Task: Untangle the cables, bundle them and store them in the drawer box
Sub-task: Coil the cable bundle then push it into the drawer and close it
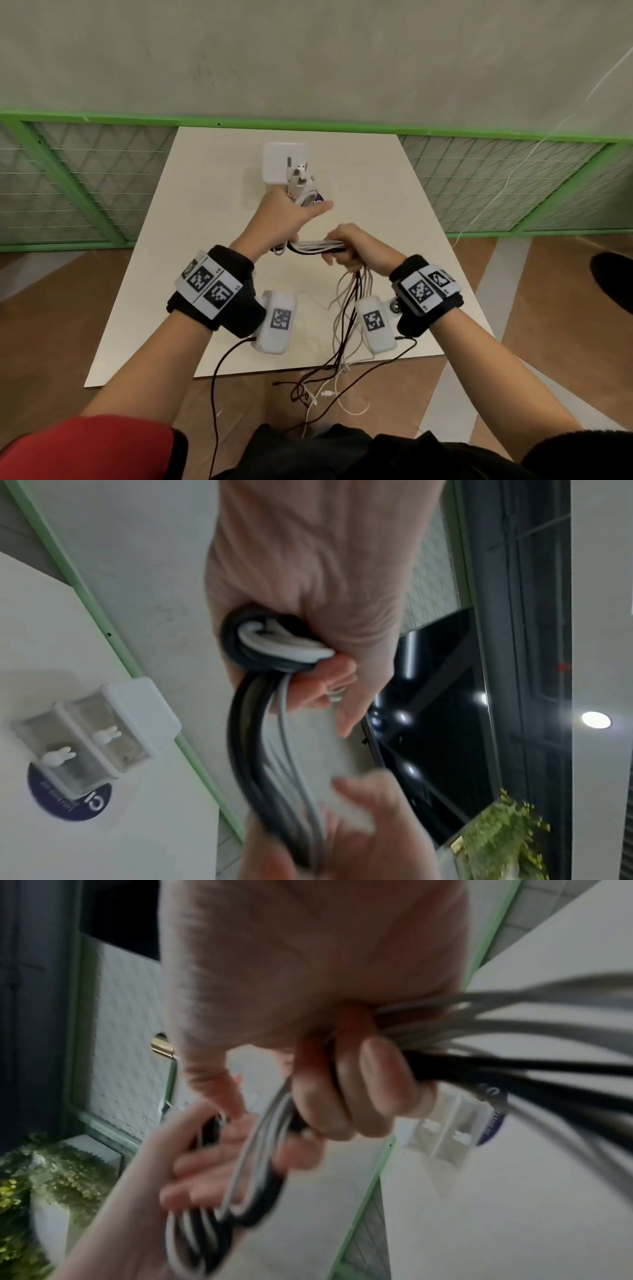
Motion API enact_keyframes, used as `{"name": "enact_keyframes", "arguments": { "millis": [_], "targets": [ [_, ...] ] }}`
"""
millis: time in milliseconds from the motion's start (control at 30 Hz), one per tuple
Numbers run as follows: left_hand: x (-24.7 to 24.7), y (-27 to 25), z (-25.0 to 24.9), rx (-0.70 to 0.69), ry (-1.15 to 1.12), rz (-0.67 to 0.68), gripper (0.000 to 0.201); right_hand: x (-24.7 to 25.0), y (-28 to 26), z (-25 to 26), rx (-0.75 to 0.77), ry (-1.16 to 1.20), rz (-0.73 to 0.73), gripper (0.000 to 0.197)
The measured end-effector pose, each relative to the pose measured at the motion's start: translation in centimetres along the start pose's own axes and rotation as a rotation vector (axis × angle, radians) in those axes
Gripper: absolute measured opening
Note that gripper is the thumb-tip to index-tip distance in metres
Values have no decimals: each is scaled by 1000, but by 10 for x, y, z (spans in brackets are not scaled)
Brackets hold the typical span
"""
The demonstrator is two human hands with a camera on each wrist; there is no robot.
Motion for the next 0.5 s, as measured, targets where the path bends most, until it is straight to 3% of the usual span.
{"name": "enact_keyframes", "arguments": {
  "millis": [133, 233, 367, 500],
  "targets": [
    [-18, -18, 0, -63, 184, 32, 42, 30, 10, 20, 0, -221, -222, 33],
    [-21, -24, -6, -119, 282, -7, 41, 33, 13, 37, 47, -360, -317, 52],
    [-13, -17, -9, -185, 316, -99, 28, 22, 16, 50, 125, -427, -320, 49],
    [-21, -9, -4, -200, 349, -70, 10, 20, 23, 51, 154, -493, -351, 46]
  ]
}}
Point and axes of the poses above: each hand's wrist, its own y-axis towards the middle knuckle, its own x-axis out of the back of the hand, z = x × y, the point moved 9 cm from there along y, towards the middle knuckle, and after that the axes turned 7 degrees about x, right-handed, at the moved point
